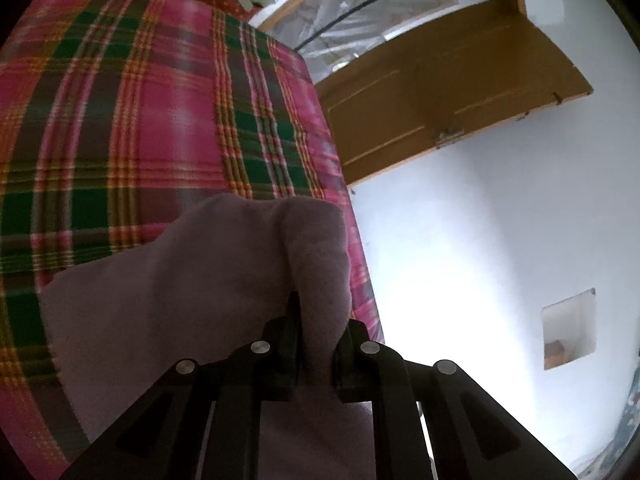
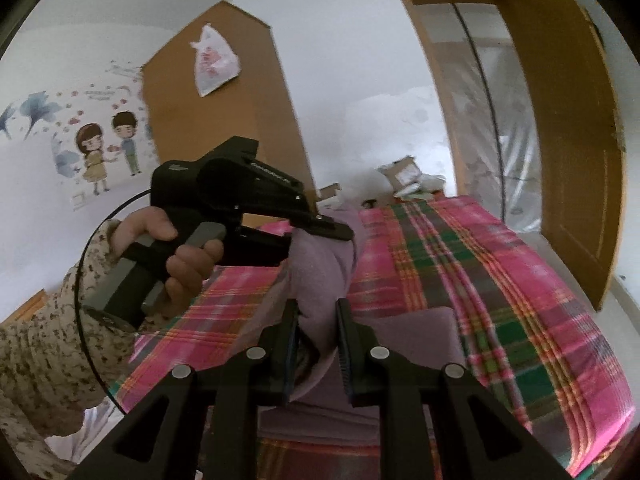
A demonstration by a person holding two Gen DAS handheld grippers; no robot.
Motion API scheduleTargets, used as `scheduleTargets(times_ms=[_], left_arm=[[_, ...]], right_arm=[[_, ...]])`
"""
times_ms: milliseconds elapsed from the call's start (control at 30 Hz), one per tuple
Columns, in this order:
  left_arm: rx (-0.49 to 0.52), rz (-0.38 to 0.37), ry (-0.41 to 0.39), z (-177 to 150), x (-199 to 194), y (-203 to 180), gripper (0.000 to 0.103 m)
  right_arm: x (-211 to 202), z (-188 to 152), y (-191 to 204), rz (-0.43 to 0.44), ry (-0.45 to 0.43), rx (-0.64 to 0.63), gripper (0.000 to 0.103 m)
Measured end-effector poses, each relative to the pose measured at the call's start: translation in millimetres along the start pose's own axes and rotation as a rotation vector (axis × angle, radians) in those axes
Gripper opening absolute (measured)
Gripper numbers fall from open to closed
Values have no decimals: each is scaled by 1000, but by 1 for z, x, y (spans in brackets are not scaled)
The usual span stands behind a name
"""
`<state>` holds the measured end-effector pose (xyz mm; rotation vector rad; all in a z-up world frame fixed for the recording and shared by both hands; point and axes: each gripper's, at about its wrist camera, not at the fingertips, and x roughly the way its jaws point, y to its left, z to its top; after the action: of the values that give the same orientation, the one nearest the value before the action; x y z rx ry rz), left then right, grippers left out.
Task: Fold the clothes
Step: 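Lift the gripped sweater edge with both grippers and fold it over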
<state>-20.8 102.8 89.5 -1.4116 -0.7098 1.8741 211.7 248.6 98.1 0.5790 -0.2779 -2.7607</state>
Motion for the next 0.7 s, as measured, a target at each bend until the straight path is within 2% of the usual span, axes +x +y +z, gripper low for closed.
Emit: scheduleTargets(times_ms=[433, 700], left_arm=[[-3, 73, 121, 9, 63, 9, 13], [-29, 43, 168, 8, 74, 22, 24]], right_arm=[[14, -17, -34, -113, 74, 58, 18], [19, -34, -47, -150, 130, 111, 18]])
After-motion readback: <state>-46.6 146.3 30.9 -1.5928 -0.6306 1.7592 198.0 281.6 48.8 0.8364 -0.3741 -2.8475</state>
